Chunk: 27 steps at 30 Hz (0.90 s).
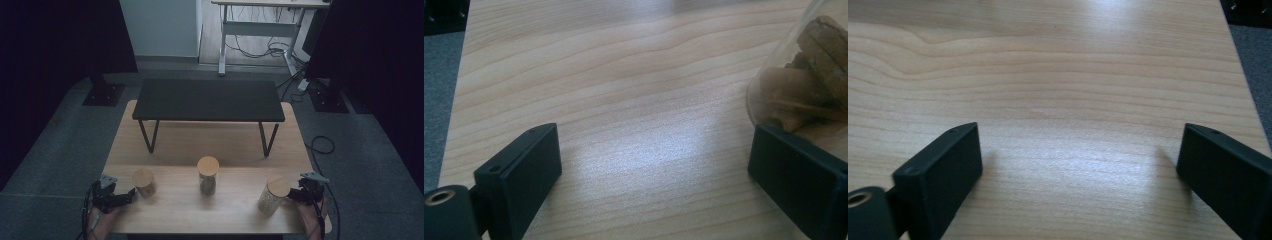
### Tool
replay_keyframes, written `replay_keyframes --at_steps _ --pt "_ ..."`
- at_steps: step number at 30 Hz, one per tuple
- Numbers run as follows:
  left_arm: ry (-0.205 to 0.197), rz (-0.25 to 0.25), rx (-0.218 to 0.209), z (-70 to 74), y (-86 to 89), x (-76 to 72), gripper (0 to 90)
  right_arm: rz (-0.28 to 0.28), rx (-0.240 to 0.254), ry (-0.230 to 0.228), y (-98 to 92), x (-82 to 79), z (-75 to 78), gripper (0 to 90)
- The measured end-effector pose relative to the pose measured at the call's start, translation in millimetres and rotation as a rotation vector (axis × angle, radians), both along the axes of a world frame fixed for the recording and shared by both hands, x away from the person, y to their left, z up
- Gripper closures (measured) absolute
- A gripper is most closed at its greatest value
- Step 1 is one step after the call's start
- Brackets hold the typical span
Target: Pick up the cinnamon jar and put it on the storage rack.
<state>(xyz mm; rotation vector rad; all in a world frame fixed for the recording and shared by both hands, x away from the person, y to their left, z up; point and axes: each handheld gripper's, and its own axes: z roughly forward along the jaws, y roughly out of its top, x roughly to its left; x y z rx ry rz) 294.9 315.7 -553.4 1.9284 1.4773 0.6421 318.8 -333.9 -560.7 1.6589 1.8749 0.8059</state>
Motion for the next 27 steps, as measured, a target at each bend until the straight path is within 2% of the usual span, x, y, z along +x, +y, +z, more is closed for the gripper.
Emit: replay_keyframes --at_steps 7,12,21,27 --pt "0.007 0.004 -0.003 0.1 0.6 0.5 4.0 0.001 0.002 0.001 -0.1 0.1 0.0 3.1" --pt "0.001 0.013 -0.023 0.3 2.9 -0.6 4.2 0.001 0.002 0.001 -0.1 0.1 0.0 3.0" --pt "-0.03 0.005 -0.028 4.3 4.5 -3.9 5.2 0.0 0.002 0.0 -0.2 0.1 0.0 3.2" --pt "-0.07 0.002 -0.049 9.5 6.9 -7.8 5.4 0.0 0.003 0.001 -0.2 0.1 0.0 3.1"
